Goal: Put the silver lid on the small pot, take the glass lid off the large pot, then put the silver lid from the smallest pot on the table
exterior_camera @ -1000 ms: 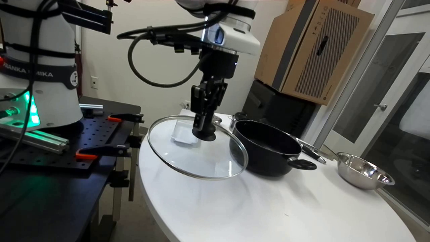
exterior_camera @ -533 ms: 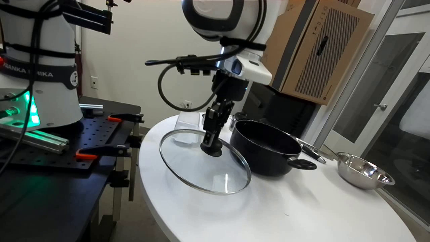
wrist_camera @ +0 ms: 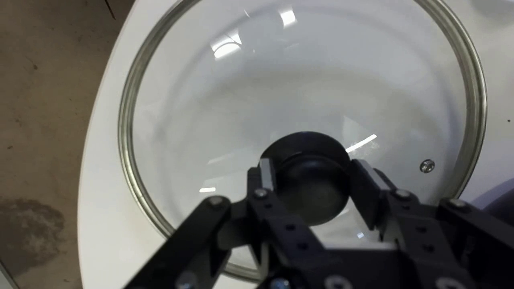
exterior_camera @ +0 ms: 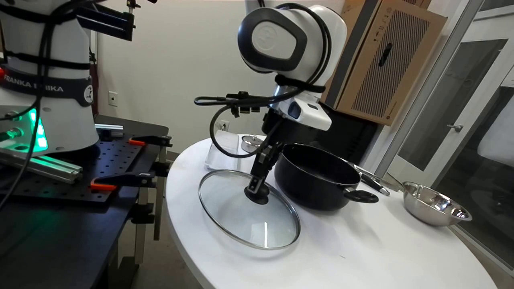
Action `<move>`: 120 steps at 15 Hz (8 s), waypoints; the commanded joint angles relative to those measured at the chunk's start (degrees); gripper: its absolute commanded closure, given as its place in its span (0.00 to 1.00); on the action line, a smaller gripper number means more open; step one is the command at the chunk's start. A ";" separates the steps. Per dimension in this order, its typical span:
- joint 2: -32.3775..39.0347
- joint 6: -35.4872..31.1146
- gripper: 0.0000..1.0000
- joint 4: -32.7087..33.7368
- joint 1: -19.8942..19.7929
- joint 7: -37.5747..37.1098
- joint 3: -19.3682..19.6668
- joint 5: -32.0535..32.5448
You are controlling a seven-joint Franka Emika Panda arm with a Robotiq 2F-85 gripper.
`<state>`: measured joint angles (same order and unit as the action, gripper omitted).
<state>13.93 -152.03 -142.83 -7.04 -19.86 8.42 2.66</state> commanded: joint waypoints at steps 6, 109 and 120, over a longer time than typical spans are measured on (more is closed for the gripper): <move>3.97 0.34 0.76 3.79 4.08 -1.69 2.28 0.64; 5.26 9.52 0.95 12.53 17.61 11.42 -13.31 3.64; 7.83 4.13 0.95 10.16 18.38 6.71 -9.32 6.53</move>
<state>21.06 -145.35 -131.27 9.58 -9.82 -1.74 6.68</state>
